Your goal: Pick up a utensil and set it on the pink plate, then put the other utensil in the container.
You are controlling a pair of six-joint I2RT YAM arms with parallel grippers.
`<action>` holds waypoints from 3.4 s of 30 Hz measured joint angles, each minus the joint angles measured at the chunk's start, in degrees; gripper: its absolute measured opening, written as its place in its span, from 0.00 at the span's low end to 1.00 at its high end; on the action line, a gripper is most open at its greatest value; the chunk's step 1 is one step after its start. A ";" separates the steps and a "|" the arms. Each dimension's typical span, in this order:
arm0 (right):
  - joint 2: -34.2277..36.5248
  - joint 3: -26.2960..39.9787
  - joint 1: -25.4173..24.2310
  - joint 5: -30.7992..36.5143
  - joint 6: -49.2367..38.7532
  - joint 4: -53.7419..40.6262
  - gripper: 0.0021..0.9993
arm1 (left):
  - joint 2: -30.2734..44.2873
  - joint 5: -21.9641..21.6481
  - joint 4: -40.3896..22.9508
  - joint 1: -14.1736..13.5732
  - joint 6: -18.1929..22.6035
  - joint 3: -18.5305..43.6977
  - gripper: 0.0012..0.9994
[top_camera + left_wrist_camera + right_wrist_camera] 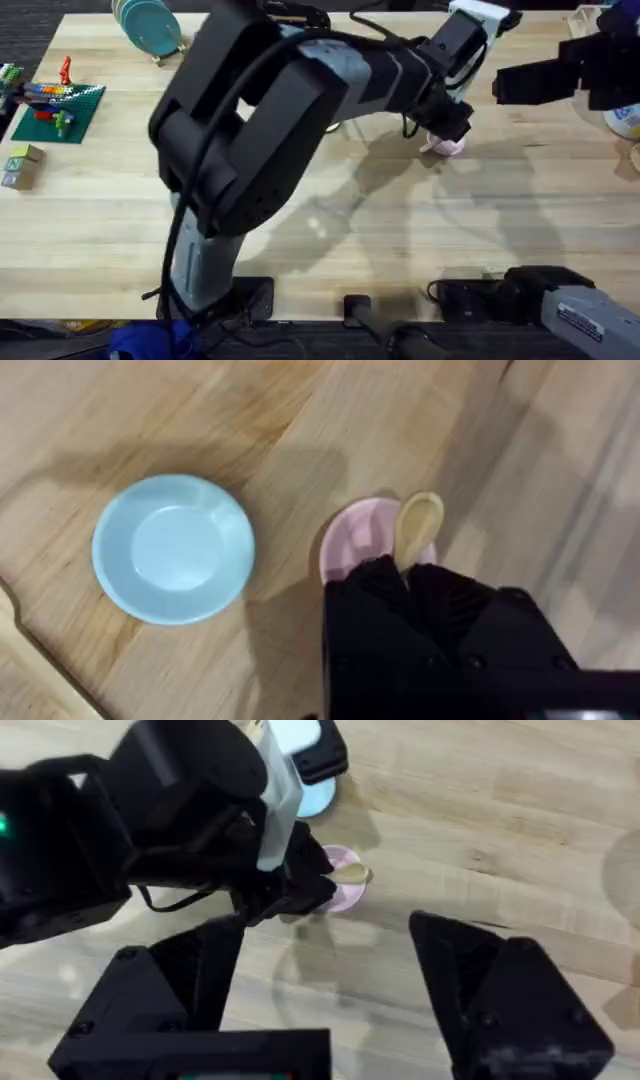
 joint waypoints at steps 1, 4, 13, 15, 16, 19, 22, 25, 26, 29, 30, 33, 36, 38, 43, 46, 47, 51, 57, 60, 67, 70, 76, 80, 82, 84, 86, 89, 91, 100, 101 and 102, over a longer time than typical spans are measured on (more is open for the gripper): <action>0.01 0.00 0.00 0.00 0.00 0.00 1.00 | 0.33 -0.14 0.01 0.00 0.01 0.00 0.04; 0.02 0.00 0.00 0.00 0.00 0.00 1.00 | 0.75 -1.00 0.07 0.00 0.02 0.00 0.04; 0.00 0.00 0.00 -0.02 -0.04 0.00 1.00 | 0.75 -1.33 0.28 0.00 0.02 0.00 0.04; 0.02 0.00 0.00 0.00 -0.03 0.00 1.00 | 0.75 -1.43 0.38 0.00 0.02 0.00 0.04; 0.00 0.00 0.00 0.00 -0.02 0.00 1.00 | 0.75 -1.49 0.39 0.00 0.02 0.00 0.05; 0.00 0.00 0.00 0.00 -0.04 0.00 1.00 | 0.75 -1.55 0.39 0.00 -0.06 0.00 0.19; 0.02 0.00 0.00 0.00 -0.04 0.00 1.00 | 0.75 -1.66 0.41 0.00 -0.23 0.00 0.45; 0.01 0.00 0.00 0.00 -0.04 0.00 1.00 | 0.76 -1.73 0.44 0.00 -0.31 0.00 0.87; 0.00 0.00 0.00 0.00 -0.04 0.00 1.00 | 0.75 -1.75 0.43 0.00 -0.42 0.00 0.96; 0.00 0.00 0.00 0.00 -0.04 0.00 1.00 | 0.75 -1.73 0.66 0.00 -0.37 0.00 0.99; 0.02 0.00 0.00 0.00 -0.04 0.00 1.00 | 0.75 -1.73 0.72 0.00 -0.37 0.00 1.00; 0.01 0.00 0.00 0.00 -0.04 0.00 1.00 | 0.75 -1.73 0.81 0.02 -0.37 0.00 1.00; 0.01 0.00 0.00 0.00 -0.06 0.00 1.00 | 0.75 -1.70 0.80 0.02 -0.37 0.00 1.00; 0.02 0.00 0.00 0.00 -0.17 0.00 1.00 | 0.75 -1.68 0.64 0.20 -0.37 0.00 1.00; 0.01 0.00 0.00 0.00 -0.68 0.00 1.00 | 0.50 -1.73 -1.08 1.06 -0.37 0.00 1.00; 0.01 0.00 0.00 0.00 -0.68 0.00 1.00 | -0.86 -2.03 -3.10 2.32 -0.37 0.00 1.00; 0.01 0.00 0.00 0.00 -0.70 0.02 1.00 | -1.61 -2.18 -3.77 2.87 -0.37 0.00 1.00; 0.02 0.00 0.00 0.00 -0.72 0.09 1.00 | -5.86 -2.58 -6.76 5.80 0.14 0.00 1.00; 0.00 0.00 0.00 0.00 -0.87 0.47 1.00 | -13.43 -3.00 -14.17 11.46 1.47 0.00 1.00; 0.02 0.00 0.00 0.00 -0.87 1.44 1.00 | -16.33 -3.89 -16.93 14.02 1.70 0.00 1.00; 0.02 0.00 0.00 0.00 -0.87 3.58 1.00 | -24.34 -6.82 -25.54 16.62 5.85 0.00 1.00; 0.00 0.00 0.00 0.00 -0.88 3.65 1.00 | -28.93 -7.54 -28.31 17.52 7.57 -0.33 1.00; 0.01 0.00 0.00 0.00 -0.89 3.65 1.00 | -39.72 -8.43 -28.80 23.43 9.57 -6.05 1.00; 0.02 0.00 0.00 0.00 -0.89 3.67 1.00 | -46.07 -8.83 -30.28 28.81 10.75 -11.45 1.00; 0.02 0.00 0.00 0.00 -0.89 3.66 1.00 | -48.57 -8.79 -30.91 31.04 11.30 -13.81 1.00; 0.02 0.00 0.00 0.00 -0.89 3.67 1.00 | -50.84 -8.35 -32.06 33.19 12.49 -15.79 1.00; 0.01 0.00 0.00 0.00 -0.92 3.67 1.00 | -52.89 -7.23 -33.01 35.32 13.77 -17.36 1.00; 0.02 0.00 0.00 0.00 -0.93 3.67 1.00 | -55.65 -4.76 -33.57 38.99 15.93 -19.18 1.00; 0.00 0.00 0.00 0.00 -0.92 3.62 1.00 | -57.13 -2.77 -33.58 42.01 18.05 -20.26 1.00; 0.06 0.00 0.00 0.00 -1.07 3.21 1.00 | -57.19 7.18 -32.66 57.17 31.05 -22.97 0.99; 0.06 0.00 0.00 0.00 -1.08 3.21 1.00 | -56.70 8.82 -32.39 58.86 32.68 -22.97 0.99; 0.06 0.00 0.00 0.00 -1.09 3.18 1.00 | -56.18 10.49 -32.39 60.39 34.23 -22.97 0.99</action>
